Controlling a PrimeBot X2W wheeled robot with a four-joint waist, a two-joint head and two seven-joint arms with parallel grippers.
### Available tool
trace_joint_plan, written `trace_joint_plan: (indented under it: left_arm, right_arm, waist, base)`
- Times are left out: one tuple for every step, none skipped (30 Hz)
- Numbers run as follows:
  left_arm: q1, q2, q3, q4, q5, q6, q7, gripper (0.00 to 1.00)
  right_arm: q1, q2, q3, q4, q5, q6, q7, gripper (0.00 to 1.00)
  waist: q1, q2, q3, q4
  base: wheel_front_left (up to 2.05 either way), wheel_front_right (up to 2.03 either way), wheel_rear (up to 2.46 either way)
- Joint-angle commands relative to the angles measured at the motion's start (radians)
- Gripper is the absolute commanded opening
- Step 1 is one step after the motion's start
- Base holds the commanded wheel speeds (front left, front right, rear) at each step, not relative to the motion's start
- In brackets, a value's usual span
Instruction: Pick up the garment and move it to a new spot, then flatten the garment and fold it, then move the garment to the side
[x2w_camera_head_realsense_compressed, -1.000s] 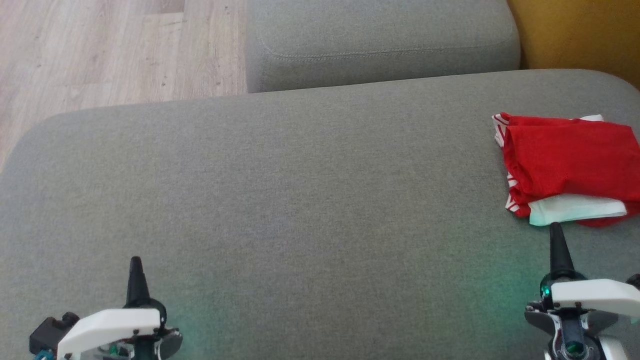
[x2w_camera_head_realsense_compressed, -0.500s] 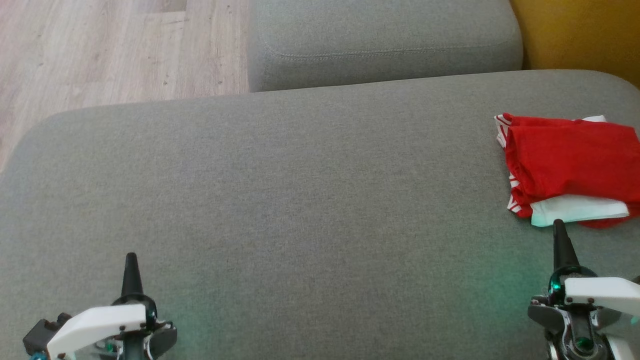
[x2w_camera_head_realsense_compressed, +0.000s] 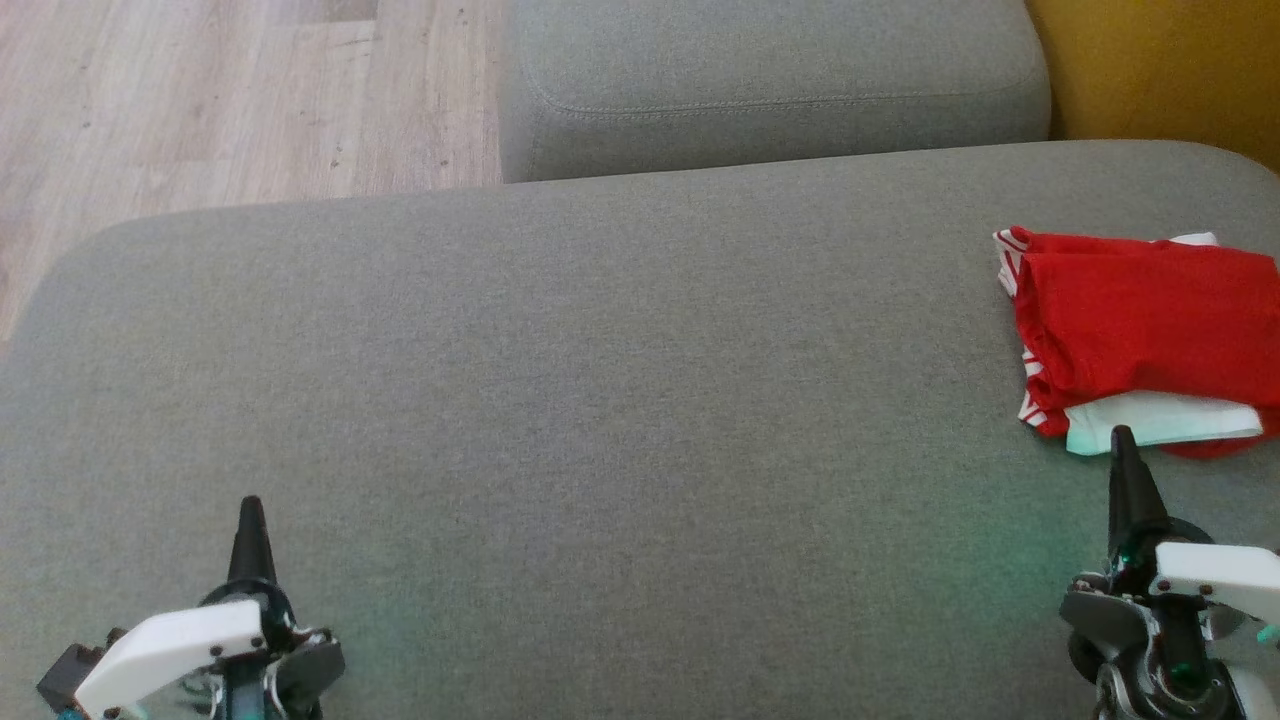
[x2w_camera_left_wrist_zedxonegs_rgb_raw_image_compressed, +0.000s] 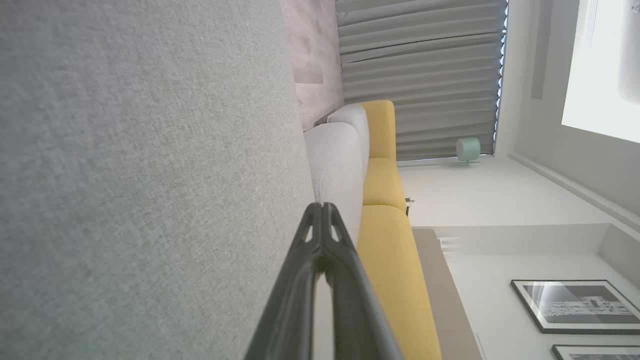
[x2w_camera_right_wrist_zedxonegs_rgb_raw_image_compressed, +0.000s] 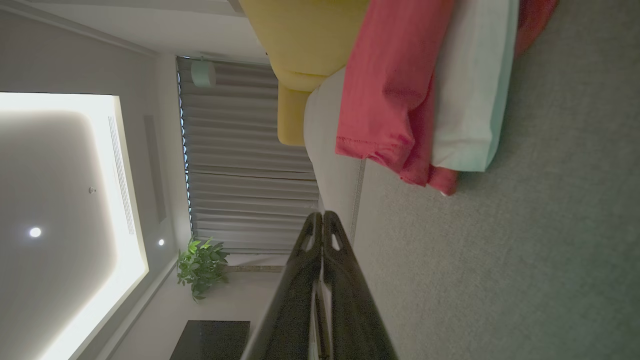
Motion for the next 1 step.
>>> trace_joint_plan:
  left_arm:
    - [-0.054,0.007,0.037,-0.037,-0.024,-0.008,0.013,0.00]
  right_arm:
    - [-0.050,-0.008,0.014,-0.039,0.034,0.007,0.011,0.00]
  waist:
    - [-0.0001,0.0000,0.000,0.001]
  base:
    - [0.00,0.00,0.00]
